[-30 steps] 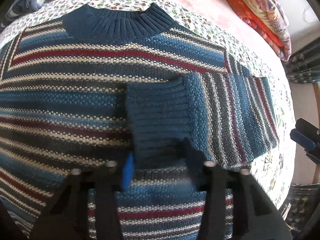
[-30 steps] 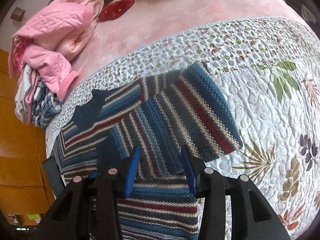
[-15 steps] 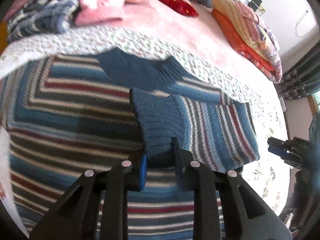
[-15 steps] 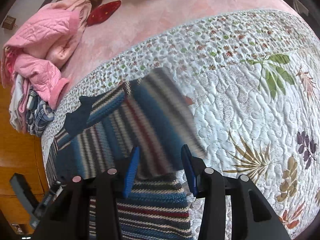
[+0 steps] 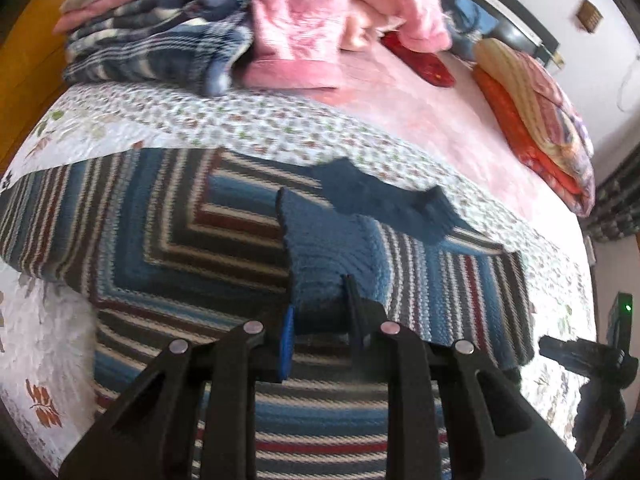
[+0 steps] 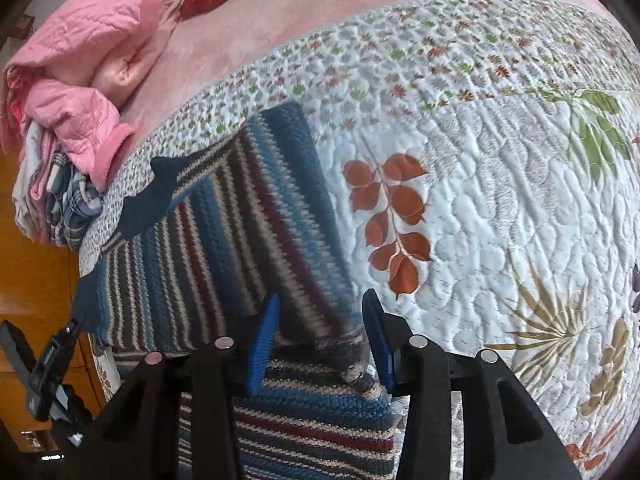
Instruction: Fold small clothes
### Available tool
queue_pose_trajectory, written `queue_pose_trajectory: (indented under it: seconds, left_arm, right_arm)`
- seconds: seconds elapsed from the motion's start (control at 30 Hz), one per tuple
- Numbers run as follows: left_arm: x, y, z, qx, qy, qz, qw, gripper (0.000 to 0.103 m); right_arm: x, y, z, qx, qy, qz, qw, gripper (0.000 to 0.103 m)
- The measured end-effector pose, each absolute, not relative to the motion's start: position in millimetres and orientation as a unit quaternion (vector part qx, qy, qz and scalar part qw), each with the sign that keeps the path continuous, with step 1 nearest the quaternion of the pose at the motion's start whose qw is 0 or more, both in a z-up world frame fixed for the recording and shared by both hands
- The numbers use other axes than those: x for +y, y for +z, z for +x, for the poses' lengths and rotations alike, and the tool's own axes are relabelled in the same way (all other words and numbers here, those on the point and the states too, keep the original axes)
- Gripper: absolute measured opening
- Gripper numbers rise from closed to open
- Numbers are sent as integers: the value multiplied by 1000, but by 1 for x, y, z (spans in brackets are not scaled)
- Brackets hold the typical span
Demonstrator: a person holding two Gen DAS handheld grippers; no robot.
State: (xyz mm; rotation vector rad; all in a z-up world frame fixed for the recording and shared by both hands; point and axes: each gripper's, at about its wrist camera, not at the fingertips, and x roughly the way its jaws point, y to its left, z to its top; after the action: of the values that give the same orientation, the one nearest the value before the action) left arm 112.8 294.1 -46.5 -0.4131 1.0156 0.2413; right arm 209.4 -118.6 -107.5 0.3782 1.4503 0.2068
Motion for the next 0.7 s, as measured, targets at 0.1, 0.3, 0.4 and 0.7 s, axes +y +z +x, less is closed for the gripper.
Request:
queue_pose_trajectory:
  seconds: [0.1, 0.3, 0.4, 0.7]
  left_arm:
    - [307, -63, 111, 490, 126, -208, 837, 21]
    - [315, -102, 111, 523, 133, -201, 818, 27]
    - [323, -119, 108, 531, 140, -209, 809, 33]
    - [320, -126, 109, 532, 141, -212, 807, 38]
  right_arm:
    - [-110, -114, 208, 665, 95, 148, 726, 44]
    - [-100, -131, 208, 668, 103, 131, 725, 44]
    - [-99, -138, 209, 666, 125, 161, 718, 43]
    - [-108, -117, 215, 637, 136, 188, 735, 14]
